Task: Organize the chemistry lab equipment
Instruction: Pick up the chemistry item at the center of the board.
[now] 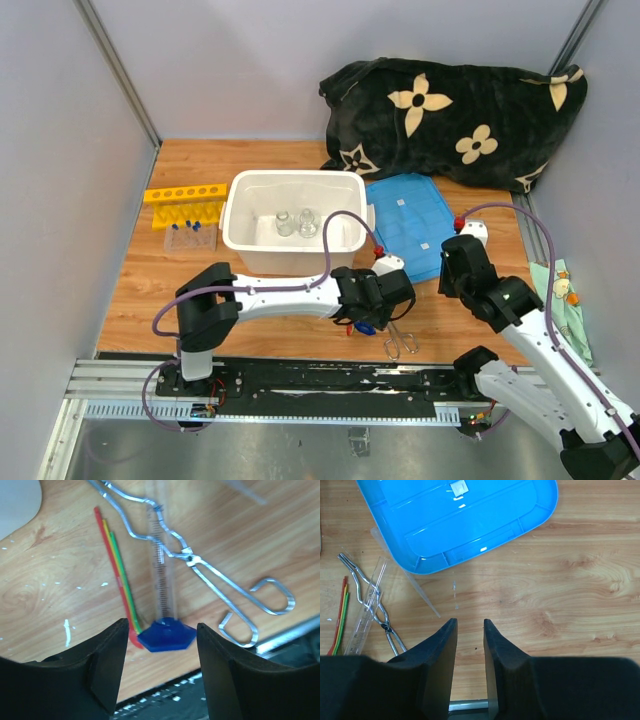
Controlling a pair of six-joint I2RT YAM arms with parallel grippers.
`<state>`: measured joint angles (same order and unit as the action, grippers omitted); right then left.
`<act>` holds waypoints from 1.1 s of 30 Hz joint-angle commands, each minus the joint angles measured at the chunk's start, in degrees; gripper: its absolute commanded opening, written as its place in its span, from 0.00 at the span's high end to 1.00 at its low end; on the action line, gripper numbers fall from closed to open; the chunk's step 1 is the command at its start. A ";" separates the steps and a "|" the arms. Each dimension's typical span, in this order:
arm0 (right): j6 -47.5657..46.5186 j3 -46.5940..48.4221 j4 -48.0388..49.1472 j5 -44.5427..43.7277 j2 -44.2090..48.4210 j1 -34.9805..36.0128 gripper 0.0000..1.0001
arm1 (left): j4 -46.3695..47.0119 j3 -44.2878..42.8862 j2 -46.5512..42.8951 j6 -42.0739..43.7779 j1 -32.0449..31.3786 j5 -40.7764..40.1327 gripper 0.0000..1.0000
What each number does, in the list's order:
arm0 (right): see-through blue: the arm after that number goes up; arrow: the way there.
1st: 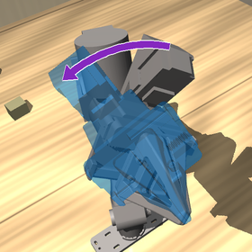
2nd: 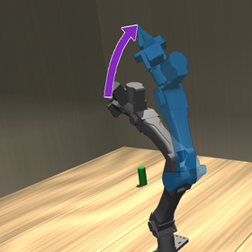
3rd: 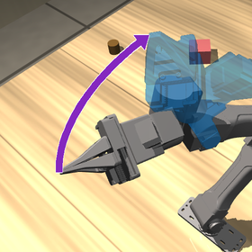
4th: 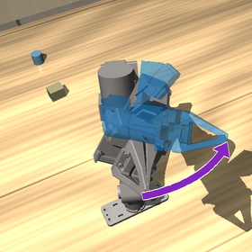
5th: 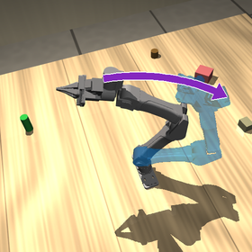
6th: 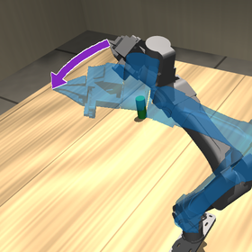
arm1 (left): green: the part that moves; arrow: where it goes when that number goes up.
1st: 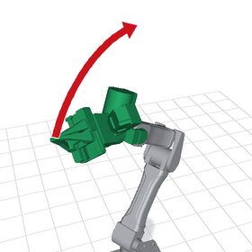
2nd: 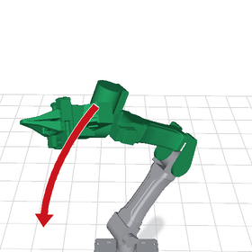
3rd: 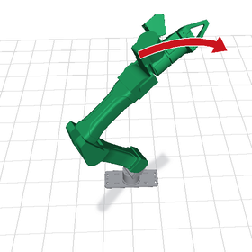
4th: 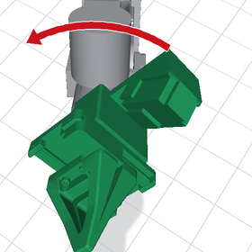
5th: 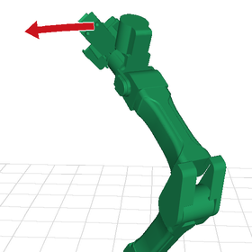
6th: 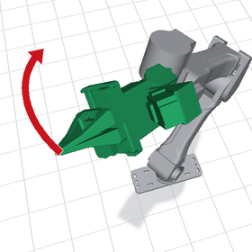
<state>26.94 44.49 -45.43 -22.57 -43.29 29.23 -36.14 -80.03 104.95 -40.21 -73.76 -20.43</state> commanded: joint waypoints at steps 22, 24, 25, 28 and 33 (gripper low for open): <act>-0.45 2.14 -1.77 -2.02 1.29 0.74 0.71 | -0.28 -2.37 7.55 5.48 -0.38 -3.59 0.46; -0.45 2.10 -1.77 -2.11 1.21 0.74 0.71 | 0.30 -1.95 7.47 5.49 -0.47 -3.28 0.47; -0.48 2.07 -1.77 -2.13 1.19 0.74 0.71 | 0.60 -1.77 7.47 5.53 -0.43 -2.95 0.47; -0.46 2.05 -1.59 -2.11 1.01 0.74 0.71 | 1.43 -1.47 7.70 5.71 -0.42 -2.24 0.48; -0.46 1.98 -1.50 -2.06 0.79 0.74 0.71 | 2.57 -0.90 8.46 5.84 -0.36 -1.12 0.49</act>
<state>26.87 44.84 -46.33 -22.74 -42.50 29.23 -35.68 -81.73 111.96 -34.81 -73.73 -22.33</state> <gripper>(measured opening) 0.287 0.517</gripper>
